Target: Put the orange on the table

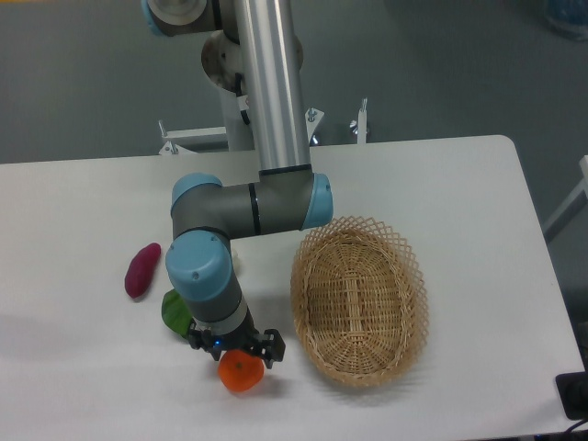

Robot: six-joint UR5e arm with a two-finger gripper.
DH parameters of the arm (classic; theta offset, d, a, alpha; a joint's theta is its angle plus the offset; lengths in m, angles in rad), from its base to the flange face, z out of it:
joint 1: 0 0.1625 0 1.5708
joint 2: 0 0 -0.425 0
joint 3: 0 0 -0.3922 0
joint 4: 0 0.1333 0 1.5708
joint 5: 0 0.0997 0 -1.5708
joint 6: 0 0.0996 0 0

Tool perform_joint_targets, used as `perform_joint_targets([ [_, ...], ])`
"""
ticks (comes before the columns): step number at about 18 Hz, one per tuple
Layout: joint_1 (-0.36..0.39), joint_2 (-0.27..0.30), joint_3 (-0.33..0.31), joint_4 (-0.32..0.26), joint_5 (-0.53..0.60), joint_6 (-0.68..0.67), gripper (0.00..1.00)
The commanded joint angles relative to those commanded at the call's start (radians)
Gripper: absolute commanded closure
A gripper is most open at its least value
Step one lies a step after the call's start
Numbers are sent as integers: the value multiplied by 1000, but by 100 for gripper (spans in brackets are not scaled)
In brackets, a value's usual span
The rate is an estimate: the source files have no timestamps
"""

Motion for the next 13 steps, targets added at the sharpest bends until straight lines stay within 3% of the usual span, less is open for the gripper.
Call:
perform_joint_targets([
  [13,14,45,-6,0,0,-2,0],
])
